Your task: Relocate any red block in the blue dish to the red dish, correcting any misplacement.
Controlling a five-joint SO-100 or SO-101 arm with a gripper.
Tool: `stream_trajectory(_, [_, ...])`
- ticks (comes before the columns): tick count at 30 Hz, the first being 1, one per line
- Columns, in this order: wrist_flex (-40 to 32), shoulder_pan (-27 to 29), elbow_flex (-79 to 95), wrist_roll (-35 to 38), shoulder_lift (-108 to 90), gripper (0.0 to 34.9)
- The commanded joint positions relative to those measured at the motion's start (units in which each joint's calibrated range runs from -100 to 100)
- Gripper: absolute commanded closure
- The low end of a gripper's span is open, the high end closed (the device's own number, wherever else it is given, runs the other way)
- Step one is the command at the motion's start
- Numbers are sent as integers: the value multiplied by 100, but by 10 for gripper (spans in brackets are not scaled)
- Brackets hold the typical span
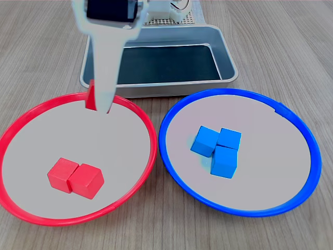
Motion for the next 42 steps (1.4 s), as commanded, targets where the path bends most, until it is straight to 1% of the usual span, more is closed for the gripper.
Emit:
stream_trajectory(1, [-295, 230, -31, 83, 30, 347])
stream_trajectory(4, [-378, 296, 32, 29, 124, 347])
stream_trajectory(11, [-856, 409, 387, -361, 465, 347])
stream_trajectory(19, [-1104, 390, -95, -718, 1182, 346])
stream_trajectory(23, [-1112, 314, -432, -869, 1497, 346])
stream_trajectory(25, [-1096, 277, -569, -899, 1574, 341])
stream_trajectory(27, [-1112, 258, -660, -923, 1617, 323])
stream_trajectory(30, [-1046, 239, -760, -943, 1625, 276])
stream_trajectory(33, [-840, 211, -833, -952, 1591, 190])
stream_trajectory(34, [-790, 211, -842, -952, 1583, 171])
stream_trajectory(35, [-741, 202, -842, -952, 1566, 159])
stream_trajectory(39, [-526, 192, -842, -952, 1412, 143])
stream_trajectory(42, [-361, 202, -823, -947, 1165, 143])
